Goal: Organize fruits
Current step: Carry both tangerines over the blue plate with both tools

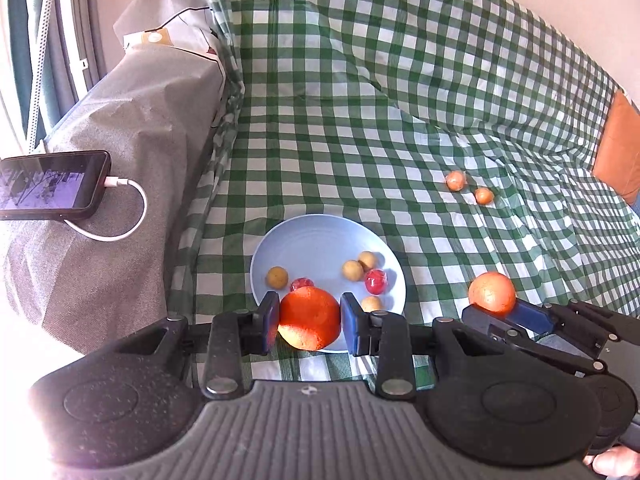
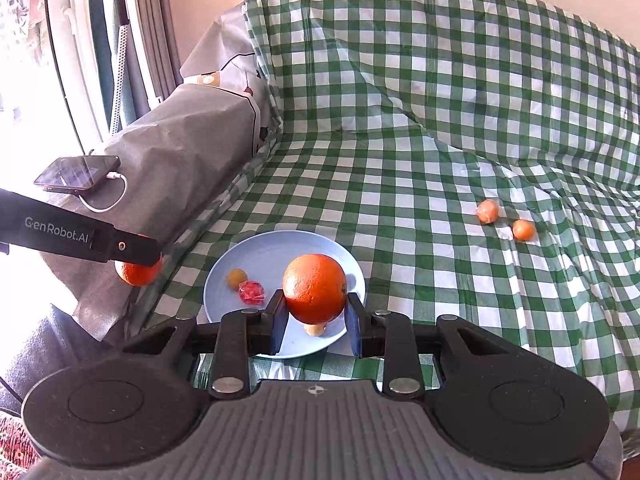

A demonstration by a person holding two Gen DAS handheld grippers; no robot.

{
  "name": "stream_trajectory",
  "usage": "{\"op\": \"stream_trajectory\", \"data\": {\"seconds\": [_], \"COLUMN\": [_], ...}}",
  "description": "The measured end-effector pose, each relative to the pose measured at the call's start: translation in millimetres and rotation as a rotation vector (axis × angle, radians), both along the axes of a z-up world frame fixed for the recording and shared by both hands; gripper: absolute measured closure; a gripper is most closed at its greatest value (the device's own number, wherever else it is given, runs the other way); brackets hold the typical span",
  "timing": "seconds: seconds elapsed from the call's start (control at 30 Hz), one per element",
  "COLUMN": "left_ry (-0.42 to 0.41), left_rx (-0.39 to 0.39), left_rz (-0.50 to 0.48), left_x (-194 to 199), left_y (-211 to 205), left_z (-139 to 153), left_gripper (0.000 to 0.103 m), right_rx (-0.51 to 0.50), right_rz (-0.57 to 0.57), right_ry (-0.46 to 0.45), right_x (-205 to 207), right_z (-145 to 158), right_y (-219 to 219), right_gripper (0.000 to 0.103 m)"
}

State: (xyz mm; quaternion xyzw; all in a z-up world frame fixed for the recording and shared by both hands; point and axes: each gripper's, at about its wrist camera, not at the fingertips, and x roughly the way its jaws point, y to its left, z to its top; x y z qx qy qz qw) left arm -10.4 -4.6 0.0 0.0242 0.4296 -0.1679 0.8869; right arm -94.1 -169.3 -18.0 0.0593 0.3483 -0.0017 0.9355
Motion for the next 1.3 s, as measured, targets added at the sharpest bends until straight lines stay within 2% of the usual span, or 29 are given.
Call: {"op": "stream_trajectory", "data": {"seconds": [0.63, 1.0, 1.3], "left_ry": [0.025, 0.059, 0.102], "left_rx": [0.012, 0.020, 0.044], "left_rz": [0.029, 0.059, 0.074], "left_x": [21.7, 53.1, 86.7], "left_y": [4.6, 5.1, 3.8], "left_z": [-10.6, -27.1, -53.9], "left_gripper": [0.067, 0.067, 0.067], "right_rx": [0.006, 0.014, 0.006], "right_rz": [0.016, 0.056, 0.084], "right_ry": [0.030, 0.071, 0.126], "right_x": [11.4, 44.9, 81.0], "right_z": [-7.2, -23.4, -47.1], "right_y": [0.6, 6.4, 7.8], "right_gripper": [0.071, 0.071, 0.071]}}
